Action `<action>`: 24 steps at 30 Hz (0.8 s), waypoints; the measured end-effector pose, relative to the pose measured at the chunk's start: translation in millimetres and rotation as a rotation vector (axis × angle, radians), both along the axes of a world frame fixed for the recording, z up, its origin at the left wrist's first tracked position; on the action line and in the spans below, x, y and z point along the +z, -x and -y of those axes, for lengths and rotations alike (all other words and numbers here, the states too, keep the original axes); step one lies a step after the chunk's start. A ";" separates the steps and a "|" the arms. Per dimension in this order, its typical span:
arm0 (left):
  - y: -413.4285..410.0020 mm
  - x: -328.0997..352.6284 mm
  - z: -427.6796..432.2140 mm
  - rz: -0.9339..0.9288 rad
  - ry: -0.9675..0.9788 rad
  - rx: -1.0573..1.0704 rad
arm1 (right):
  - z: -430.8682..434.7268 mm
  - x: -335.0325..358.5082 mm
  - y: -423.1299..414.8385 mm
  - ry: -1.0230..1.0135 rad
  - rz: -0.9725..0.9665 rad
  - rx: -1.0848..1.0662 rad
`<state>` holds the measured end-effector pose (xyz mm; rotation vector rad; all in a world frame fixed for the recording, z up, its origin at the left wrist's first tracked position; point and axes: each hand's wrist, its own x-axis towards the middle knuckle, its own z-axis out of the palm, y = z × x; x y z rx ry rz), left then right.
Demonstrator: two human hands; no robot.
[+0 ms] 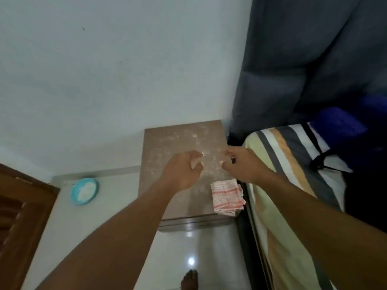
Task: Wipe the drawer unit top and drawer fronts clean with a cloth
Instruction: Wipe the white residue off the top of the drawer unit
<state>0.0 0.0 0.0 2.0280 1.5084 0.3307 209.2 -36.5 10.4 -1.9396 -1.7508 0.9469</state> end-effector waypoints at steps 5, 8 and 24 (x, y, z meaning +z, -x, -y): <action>-20.6 -88.4 6.8 -0.040 0.113 -0.064 | 12.2 -103.6 -7.2 0.048 -0.006 -0.065; -26.0 -132.0 7.9 -0.070 0.082 -0.138 | 15.5 -154.4 -5.2 0.028 0.012 -0.114; -1.8 -245.9 27.9 -0.220 -0.057 -0.275 | 30.6 -271.7 30.5 -0.070 0.352 -0.034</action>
